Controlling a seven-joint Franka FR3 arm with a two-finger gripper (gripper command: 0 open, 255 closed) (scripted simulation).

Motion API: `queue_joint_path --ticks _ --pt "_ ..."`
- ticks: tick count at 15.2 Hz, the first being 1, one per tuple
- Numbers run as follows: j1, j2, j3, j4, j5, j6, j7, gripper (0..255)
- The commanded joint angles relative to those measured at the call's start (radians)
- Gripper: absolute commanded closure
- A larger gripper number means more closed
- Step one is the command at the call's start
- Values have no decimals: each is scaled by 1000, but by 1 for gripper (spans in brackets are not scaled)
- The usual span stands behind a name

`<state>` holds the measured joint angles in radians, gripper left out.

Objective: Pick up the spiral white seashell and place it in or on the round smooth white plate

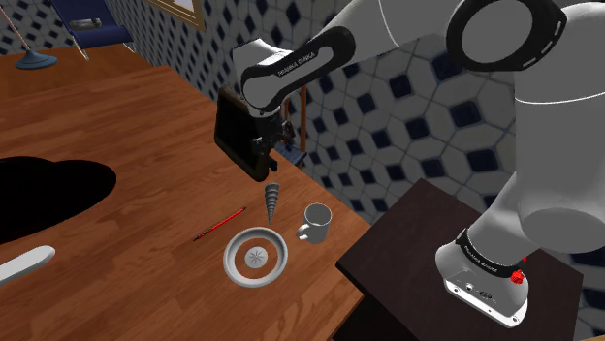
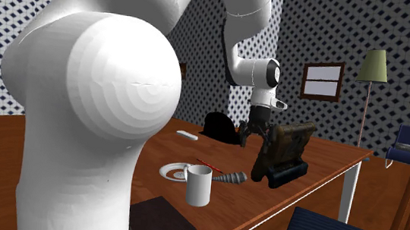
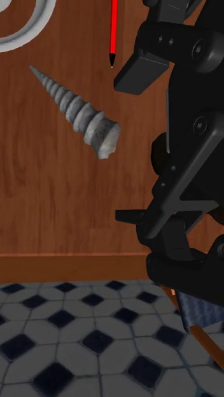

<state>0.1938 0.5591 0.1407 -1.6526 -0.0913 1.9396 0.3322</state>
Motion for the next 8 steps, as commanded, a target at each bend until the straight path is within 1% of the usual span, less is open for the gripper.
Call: queue_joint_path --ticks 1,5,6,8 --pt "13 98 -5 93 -15 -11 1 0" --pt "51 290 -11 318 -35 -75 7 0" --pt "55 312 -12 346 -38 -83 7 0" --pt "53 317 -11 325 -40 -59 9 0"
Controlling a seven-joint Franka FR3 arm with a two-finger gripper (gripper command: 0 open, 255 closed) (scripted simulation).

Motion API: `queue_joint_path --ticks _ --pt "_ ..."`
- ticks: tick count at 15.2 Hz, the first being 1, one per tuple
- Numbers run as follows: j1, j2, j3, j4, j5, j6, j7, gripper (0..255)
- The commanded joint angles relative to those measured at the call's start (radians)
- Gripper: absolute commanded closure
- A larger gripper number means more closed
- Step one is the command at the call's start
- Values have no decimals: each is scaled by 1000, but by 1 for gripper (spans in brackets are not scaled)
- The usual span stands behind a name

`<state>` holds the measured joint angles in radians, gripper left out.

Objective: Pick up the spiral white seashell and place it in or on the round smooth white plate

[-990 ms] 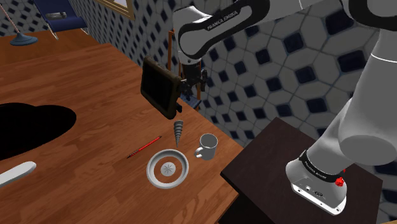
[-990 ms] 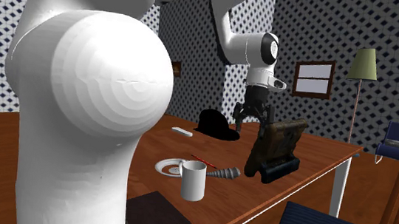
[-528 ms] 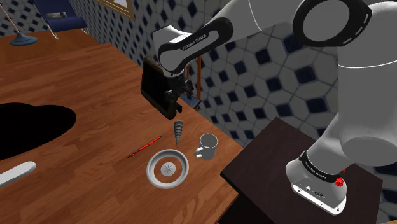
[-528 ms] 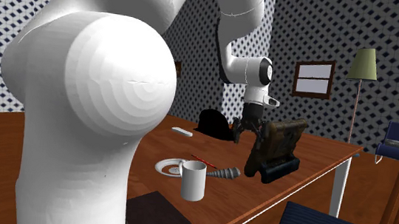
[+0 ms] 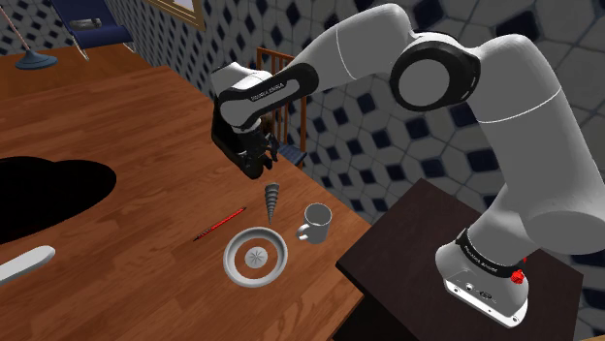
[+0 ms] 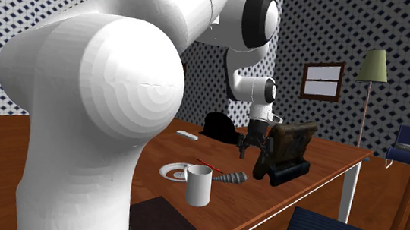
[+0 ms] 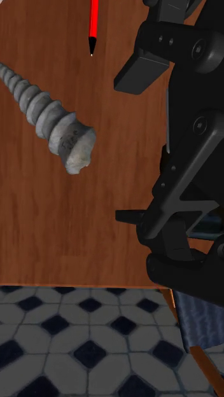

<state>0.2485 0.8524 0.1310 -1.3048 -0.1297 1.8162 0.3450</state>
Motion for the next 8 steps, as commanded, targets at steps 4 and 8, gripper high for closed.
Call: queue_joint_path --ticks 4,8 --pt "-6 34 0 -60 -7 112 0 0" --pt "-7 39 -2 -73 -8 130 1 0"
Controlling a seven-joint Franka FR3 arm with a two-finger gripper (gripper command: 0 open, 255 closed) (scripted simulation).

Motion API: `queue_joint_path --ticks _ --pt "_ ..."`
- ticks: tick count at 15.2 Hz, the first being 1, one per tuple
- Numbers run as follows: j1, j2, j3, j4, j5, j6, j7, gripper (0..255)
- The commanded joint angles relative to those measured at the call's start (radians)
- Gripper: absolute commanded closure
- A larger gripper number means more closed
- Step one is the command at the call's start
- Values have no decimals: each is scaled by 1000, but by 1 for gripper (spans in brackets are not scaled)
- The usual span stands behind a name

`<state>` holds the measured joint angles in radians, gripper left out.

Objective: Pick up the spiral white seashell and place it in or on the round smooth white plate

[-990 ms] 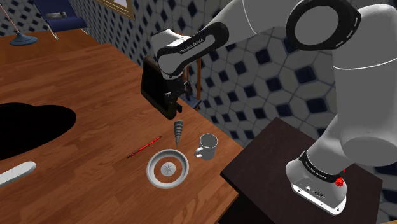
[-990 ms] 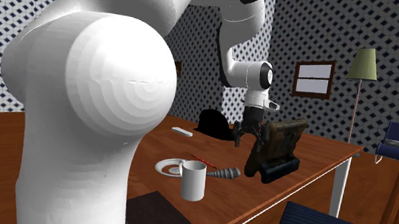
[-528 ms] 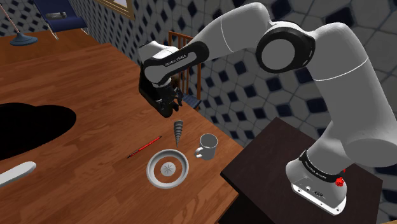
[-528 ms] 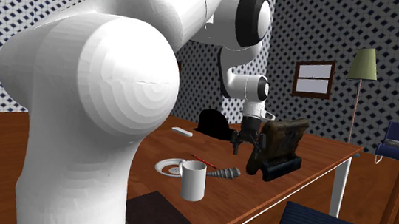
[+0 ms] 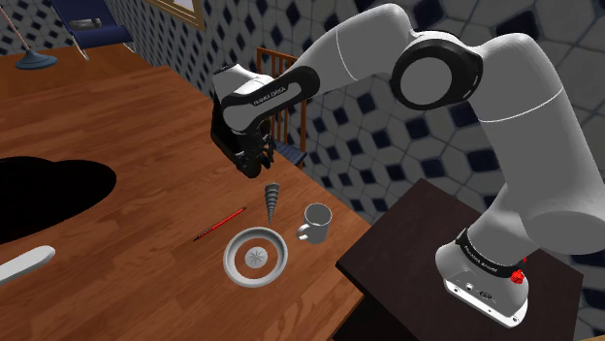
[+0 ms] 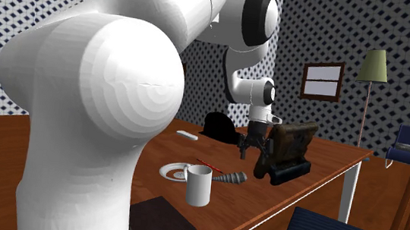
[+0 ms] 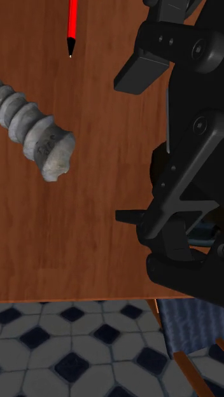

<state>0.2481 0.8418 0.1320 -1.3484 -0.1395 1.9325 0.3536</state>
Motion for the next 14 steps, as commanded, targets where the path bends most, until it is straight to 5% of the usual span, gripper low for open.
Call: queue_joint_path --ticks 1,5,6,14 --pt "-6 50 -2 -29 1 14 -8 0" --pt "-5 50 -4 -29 2 14 -9 0" --pt "-3 63 -4 -9 2 7 -8 255" --pt "-7 46 -2 -32 4 12 -10 255"
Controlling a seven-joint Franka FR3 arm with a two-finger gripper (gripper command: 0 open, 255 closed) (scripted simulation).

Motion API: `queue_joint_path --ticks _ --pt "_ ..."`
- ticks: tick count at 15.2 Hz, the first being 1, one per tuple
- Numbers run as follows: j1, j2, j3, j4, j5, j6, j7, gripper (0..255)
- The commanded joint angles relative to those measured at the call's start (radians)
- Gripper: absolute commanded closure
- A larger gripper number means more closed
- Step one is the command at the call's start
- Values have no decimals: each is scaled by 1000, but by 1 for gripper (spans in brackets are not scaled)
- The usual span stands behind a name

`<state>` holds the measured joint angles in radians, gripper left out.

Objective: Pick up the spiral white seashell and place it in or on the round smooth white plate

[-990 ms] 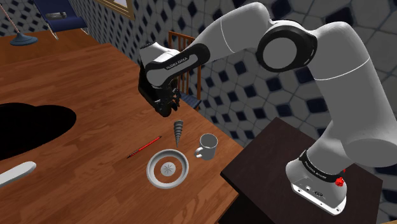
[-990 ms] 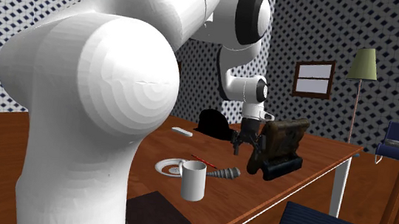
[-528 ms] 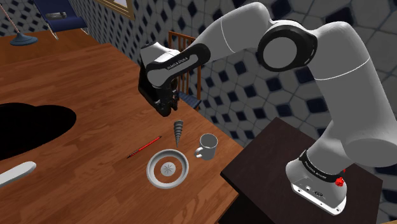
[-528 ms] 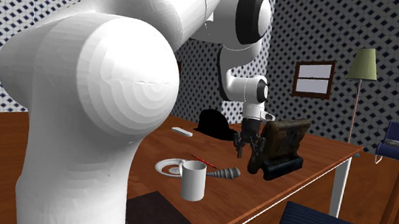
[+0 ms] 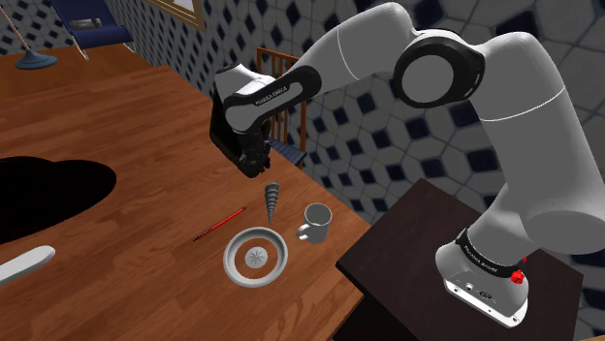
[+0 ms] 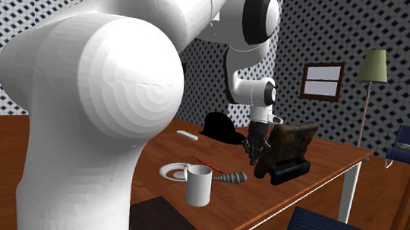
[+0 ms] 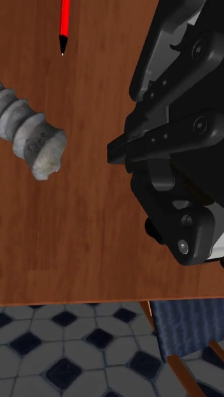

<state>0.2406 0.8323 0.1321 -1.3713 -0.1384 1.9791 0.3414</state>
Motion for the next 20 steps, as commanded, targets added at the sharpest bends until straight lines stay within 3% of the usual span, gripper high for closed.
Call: queue_joint_path --ticks 1,2,6,10,20 --pt "0 0 0 0 0 0 0 255" --pt "0 0 0 0 0 0 0 0" --pt "-42 -180 25 -367 122 267 172 0" --pt "-56 -294 63 -638 261 520 315 0" --pt "-39 -210 57 -626 255 593 319 0"
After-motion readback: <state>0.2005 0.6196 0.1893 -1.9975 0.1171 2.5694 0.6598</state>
